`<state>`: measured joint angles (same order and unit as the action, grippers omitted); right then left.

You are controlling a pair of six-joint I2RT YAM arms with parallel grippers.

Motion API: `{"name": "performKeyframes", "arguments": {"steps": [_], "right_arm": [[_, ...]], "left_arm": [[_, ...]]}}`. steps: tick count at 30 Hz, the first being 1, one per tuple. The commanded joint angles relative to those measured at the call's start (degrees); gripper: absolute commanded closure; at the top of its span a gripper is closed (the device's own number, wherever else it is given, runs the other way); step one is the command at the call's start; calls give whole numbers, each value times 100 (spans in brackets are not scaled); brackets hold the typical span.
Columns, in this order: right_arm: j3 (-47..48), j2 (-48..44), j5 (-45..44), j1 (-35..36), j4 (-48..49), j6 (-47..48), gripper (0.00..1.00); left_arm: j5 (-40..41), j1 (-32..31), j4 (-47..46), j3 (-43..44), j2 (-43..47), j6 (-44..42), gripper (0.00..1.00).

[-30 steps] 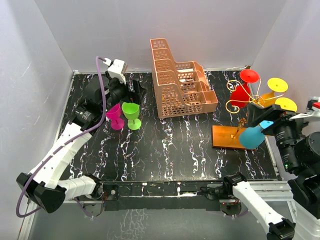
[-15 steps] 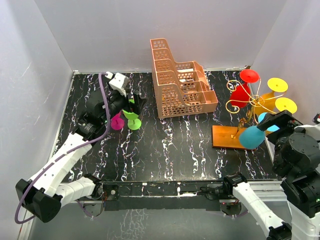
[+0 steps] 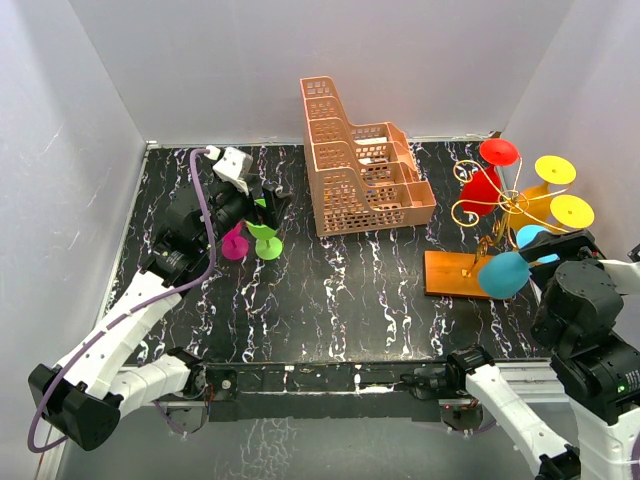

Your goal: Take the wine glass off the wine glass rack

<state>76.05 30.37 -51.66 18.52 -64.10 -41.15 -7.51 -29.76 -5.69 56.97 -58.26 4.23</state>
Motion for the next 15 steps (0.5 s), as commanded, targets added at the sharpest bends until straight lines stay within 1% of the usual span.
{"name": "performKeyframes", "arguments": {"steps": [1,12,15], "right_arm": [[-75,47,-220,44,-77,-681,32],[-432,5,-478,67,-112,-1088,33],[-547,-36,-574,92,-76,-1182,30]], "left_arm": [[77,-34,-186,-50,121,-113,7],[219,-104,-163,-58,168,-166,7],[226,-93,-165,-63,185,-168,7]]}}
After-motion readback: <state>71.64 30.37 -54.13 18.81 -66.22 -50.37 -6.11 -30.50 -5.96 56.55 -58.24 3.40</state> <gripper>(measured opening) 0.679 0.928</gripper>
